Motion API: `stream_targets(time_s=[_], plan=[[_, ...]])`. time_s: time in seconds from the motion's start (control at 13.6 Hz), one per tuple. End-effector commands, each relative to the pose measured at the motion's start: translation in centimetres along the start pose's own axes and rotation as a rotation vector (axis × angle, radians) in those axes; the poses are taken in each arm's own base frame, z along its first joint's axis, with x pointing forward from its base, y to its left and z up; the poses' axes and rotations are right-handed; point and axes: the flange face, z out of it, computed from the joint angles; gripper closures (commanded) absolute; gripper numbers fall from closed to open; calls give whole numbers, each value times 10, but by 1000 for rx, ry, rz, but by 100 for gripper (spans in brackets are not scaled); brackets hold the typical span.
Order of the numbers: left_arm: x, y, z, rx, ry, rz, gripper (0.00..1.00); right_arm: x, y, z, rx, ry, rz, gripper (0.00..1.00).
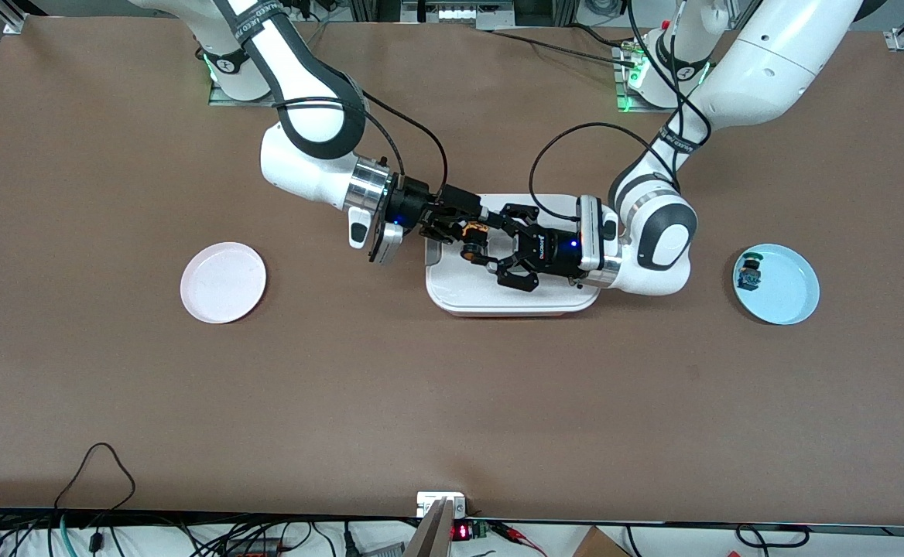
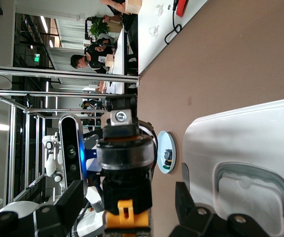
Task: Transfer orange switch to right arm and place
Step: 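Grasp the orange switch with the right gripper from the left gripper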
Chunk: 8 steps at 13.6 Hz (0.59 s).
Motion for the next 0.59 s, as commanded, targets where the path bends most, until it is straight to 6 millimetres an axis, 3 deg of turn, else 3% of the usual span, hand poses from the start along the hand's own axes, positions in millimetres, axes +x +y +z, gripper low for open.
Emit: stream_targets(time_s=[0.0, 0.29, 0.52], plan=[[4, 2, 1, 30, 17, 49, 90, 8, -2, -9, 11, 29, -16, 25], [5, 2, 2, 29, 18, 51, 90, 8, -3, -9, 13, 29, -16, 37], [5, 3, 1, 30, 19, 49, 90, 8, -3, -9, 13, 29, -18, 54]])
